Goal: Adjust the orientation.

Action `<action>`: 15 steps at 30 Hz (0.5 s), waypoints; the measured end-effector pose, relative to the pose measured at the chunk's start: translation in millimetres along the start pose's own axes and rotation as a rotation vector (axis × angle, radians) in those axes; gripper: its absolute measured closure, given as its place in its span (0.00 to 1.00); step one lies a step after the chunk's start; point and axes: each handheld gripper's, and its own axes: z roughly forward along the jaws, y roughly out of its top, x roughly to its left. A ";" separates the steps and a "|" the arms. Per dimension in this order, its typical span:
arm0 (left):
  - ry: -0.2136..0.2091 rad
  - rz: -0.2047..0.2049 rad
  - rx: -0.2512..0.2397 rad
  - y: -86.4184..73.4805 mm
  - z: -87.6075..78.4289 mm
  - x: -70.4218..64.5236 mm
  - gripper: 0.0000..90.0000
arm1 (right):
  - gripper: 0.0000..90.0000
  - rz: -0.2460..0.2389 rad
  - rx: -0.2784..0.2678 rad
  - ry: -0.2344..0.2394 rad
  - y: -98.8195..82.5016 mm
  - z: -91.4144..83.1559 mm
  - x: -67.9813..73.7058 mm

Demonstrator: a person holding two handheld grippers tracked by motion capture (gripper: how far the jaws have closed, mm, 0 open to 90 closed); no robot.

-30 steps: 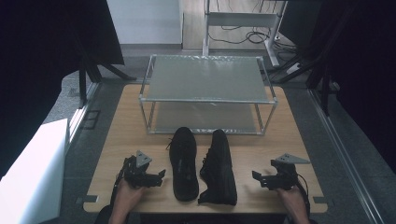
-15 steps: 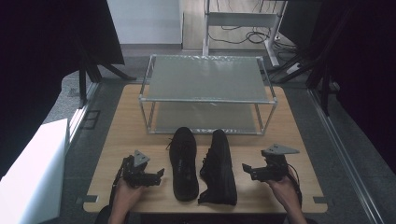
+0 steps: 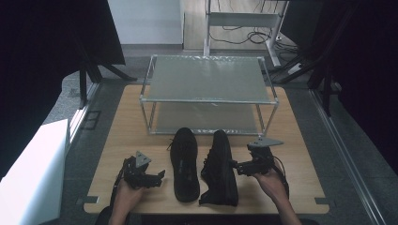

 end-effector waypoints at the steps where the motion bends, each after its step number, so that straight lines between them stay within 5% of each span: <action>1: 0.000 0.000 0.002 -0.1 0.3 0.0 0.00 | 0.00 0.001 0.005 0.003 0.3 2.8 0.8; 7: 0.003 0.008 0.013 -0.5 1.1 -0.2 0.00 | 0.00 -0.012 0.019 -0.014 -1.1 5.2 -0.4; 15: 0.007 0.005 0.017 -0.9 0.4 1.4 0.00 | 0.00 0.036 -0.002 -0.049 -9.1 -2.5 -5.3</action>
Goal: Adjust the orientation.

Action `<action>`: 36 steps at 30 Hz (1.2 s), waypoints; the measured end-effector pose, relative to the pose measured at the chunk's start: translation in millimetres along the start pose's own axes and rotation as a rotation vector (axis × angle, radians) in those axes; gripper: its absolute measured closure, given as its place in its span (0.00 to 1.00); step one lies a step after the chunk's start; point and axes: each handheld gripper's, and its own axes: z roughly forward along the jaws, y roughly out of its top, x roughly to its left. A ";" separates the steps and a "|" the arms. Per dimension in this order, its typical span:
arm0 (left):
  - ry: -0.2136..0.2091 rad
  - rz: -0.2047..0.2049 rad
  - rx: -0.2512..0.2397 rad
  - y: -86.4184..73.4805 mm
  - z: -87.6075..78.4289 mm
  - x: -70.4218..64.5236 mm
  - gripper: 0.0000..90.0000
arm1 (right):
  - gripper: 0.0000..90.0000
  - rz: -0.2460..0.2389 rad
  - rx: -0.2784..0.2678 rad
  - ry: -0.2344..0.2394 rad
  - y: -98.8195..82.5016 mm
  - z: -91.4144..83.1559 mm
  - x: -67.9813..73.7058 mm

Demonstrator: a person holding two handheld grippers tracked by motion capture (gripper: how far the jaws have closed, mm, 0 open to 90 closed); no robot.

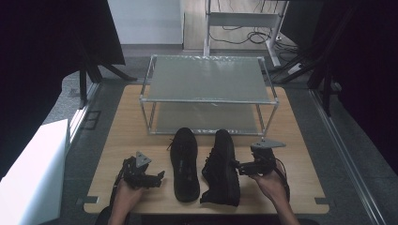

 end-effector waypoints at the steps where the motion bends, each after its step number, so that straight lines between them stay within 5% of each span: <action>1: 0.001 -0.002 -0.001 -0.2 0.0 0.5 0.00 | 0.00 0.006 -0.002 -0.003 -0.8 -1.2 -1.1; 16: -0.001 0.004 0.016 0.1 2.3 -0.1 0.00 | 0.05 0.076 -0.024 -0.083 -25.4 -31.6 -38.0; 25: -0.003 -0.002 0.015 -0.1 1.5 0.1 0.00 | 0.14 0.104 0.028 -0.156 -43.4 -33.7 -58.5; 36: -0.014 -0.014 0.019 1.0 0.9 -0.7 0.00 | 0.10 0.168 0.047 -0.141 -57.5 -34.0 -77.0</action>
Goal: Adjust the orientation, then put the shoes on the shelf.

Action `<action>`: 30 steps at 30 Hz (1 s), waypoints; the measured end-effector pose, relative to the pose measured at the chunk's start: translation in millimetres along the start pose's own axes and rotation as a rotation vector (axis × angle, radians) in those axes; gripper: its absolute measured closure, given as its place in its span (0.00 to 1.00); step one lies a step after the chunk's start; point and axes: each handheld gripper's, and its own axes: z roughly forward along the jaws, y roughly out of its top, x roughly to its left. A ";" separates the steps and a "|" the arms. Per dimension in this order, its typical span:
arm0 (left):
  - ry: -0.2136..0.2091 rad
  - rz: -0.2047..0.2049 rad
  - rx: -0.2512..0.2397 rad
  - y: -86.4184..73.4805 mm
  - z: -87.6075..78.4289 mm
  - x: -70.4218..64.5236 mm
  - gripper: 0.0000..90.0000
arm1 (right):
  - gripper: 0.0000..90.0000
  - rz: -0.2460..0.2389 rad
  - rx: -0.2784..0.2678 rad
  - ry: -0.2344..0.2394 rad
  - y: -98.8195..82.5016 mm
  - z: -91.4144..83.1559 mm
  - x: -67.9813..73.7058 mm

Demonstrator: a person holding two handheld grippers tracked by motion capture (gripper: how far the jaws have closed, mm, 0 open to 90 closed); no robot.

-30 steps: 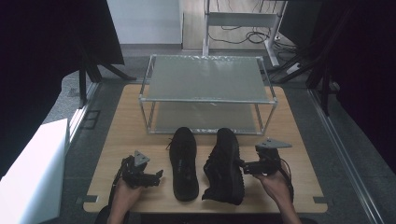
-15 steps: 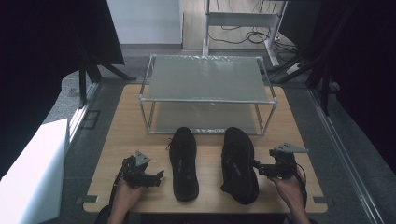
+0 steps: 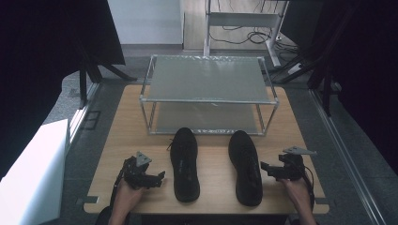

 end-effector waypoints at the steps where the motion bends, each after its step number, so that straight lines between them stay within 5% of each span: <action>1: 0.000 -0.004 -0.003 0.1 -0.1 -0.3 0.00 | 0.10 0.002 -0.002 0.002 -0.7 -0.3 -0.5; 21: 0.012 -0.017 -0.061 12.2 -14.8 -11.6 0.00 | 0.02 -0.035 -0.051 0.048 -1.6 -17.3 9.7; 30: -0.042 -0.083 -0.145 22.4 -27.0 -24.3 0.01 | 0.00 -0.025 -0.087 0.104 -1.4 -28.7 20.1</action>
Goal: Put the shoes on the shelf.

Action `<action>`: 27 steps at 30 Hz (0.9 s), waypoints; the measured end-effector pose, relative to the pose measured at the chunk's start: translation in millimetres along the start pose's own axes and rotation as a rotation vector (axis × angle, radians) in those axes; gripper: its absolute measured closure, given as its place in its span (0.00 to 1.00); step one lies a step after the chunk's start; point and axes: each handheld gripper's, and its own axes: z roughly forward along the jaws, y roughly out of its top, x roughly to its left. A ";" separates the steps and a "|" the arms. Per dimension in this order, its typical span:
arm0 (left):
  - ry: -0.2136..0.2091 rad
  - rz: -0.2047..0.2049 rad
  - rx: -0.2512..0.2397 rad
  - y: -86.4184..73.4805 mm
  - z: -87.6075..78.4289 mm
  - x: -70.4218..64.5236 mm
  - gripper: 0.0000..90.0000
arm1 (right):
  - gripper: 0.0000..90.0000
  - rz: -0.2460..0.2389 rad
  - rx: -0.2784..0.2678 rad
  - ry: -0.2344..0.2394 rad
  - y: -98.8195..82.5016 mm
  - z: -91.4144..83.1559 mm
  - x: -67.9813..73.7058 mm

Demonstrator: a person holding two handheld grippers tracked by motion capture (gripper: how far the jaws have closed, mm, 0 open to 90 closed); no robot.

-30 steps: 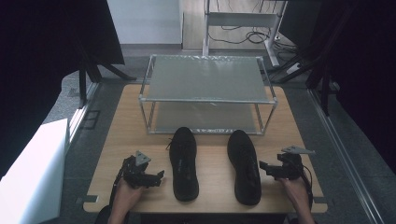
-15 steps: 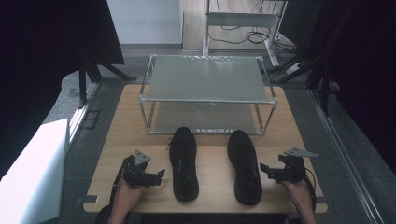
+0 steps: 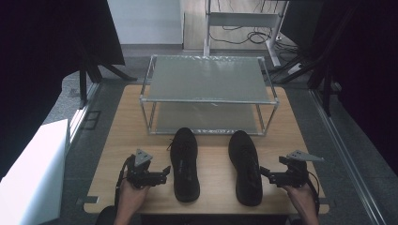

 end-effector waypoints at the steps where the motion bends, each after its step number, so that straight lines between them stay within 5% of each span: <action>1: -0.004 0.000 -0.002 1.1 -0.2 -2.2 0.01 | 0.00 0.007 -0.007 0.011 0.1 -0.7 1.7; 5: -0.023 0.012 -0.018 10.7 2.5 -15.9 0.01 | 0.00 0.013 -0.019 0.050 2.0 -0.1 8.8; 13: -0.064 -0.003 0.018 19.4 22.9 -36.8 0.00 | 0.00 -0.013 0.048 0.073 7.8 27.6 21.8; 22: -0.029 -0.020 0.093 19.4 56.2 -37.5 0.00 | 0.00 -0.046 0.117 -0.003 6.9 58.2 24.9; 27: 0.013 -0.021 0.098 22.4 67.9 -34.6 0.00 | 0.14 -0.046 0.119 -0.061 7.6 68.8 29.9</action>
